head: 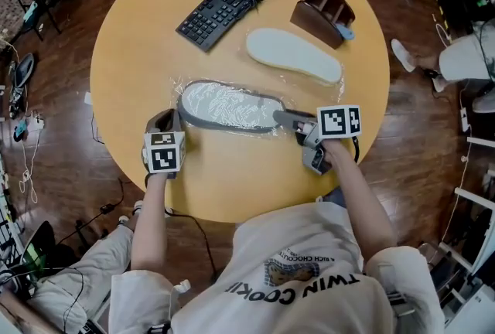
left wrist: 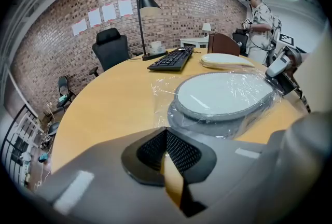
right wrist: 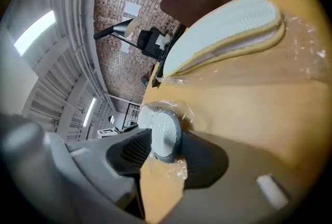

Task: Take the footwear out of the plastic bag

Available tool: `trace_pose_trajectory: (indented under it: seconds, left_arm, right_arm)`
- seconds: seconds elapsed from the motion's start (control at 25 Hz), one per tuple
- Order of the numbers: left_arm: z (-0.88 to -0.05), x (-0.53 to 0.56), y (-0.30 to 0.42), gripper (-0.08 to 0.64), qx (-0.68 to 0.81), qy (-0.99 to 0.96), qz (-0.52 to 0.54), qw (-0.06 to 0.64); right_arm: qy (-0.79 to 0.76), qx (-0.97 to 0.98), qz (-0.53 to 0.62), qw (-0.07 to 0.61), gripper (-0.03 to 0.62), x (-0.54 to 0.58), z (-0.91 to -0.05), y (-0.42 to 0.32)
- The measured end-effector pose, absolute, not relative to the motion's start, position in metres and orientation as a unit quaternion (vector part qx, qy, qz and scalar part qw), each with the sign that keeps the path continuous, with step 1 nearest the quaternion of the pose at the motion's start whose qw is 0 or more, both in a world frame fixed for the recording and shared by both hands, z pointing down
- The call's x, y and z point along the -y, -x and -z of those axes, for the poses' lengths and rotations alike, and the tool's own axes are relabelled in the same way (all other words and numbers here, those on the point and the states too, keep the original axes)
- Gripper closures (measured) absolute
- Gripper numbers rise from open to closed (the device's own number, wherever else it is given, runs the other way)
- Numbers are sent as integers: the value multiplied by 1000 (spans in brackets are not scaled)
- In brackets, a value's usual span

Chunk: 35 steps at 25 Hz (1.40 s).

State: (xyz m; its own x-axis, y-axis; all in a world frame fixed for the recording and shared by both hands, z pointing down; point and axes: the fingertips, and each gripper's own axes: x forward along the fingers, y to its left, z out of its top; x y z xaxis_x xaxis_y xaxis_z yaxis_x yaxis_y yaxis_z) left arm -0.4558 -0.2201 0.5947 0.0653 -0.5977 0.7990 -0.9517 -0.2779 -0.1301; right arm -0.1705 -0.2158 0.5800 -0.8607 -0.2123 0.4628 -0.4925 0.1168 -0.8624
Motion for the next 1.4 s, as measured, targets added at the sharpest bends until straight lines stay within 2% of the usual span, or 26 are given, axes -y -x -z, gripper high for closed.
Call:
trace_pose_trajectory:
  seconds: [0.08,0.2,0.24,0.48,1.4]
  left_arm:
    - [-595,221,456,561,559,-694,-395,224]
    - [-596,221,456,561,560,-691,-400,222]
    - [-596,221,456,561,560,-689,-404,219]
    - [-597,222,457,560,559,-681,-418,219]
    - [-594,224,456,561,566,-668,-431,217]
  right_arm:
    - [-237,738,-625,93,434,217,-578,169]
    - [-243,731,-635,55,532,215,-577,162]
    - [-240,730,-638,43,537,213,-576,161]
    - [-198,769,-608,10,541,207,-561,168]
    - [-229,767,-599,15,561,190,-561,117]
